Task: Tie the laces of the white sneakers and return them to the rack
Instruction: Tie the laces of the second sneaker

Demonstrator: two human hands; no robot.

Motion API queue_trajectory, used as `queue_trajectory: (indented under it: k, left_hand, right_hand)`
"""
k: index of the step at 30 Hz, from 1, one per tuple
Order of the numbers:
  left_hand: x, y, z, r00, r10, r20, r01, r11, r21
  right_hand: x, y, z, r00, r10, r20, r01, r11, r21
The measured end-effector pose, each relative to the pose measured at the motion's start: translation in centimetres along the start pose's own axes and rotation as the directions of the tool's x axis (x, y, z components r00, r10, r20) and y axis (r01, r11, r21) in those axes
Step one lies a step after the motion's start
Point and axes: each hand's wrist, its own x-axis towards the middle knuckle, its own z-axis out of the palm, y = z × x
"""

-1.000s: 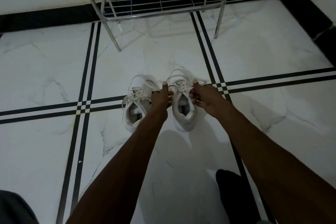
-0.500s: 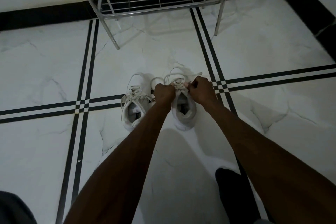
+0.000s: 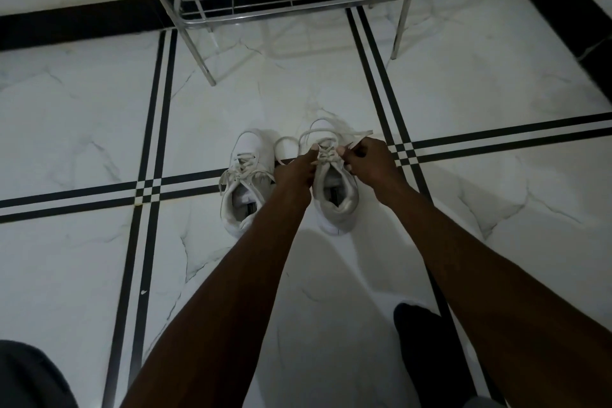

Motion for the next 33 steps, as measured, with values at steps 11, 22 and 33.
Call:
queue_trajectory:
  k: [11,22,33]
  left_hand:
    - [-1.2,0.0,0.7,0.882,0.468,-0.053,-0.327,0.691,0.645]
    - [-1.2,-1.8,0.7,0.869,0.424,-0.257,-0.228,0.802,0.553]
    - [-0.9,-1.8,-0.1,0.896,0.393,-0.208,-0.281,0.863,0.419]
  right_hand:
    - [-1.7,-1.9,-0.4,0.999,-0.008,-0.05,0.002,0.994,-0.107]
    - [1.4,2.5,0.8,0.98,0.188,-0.061,-0.174,0.967,0.188]
    - [-0.5,0.0,-0.5,0.958,0.285,0.016,-0.274,0.901,0.338]
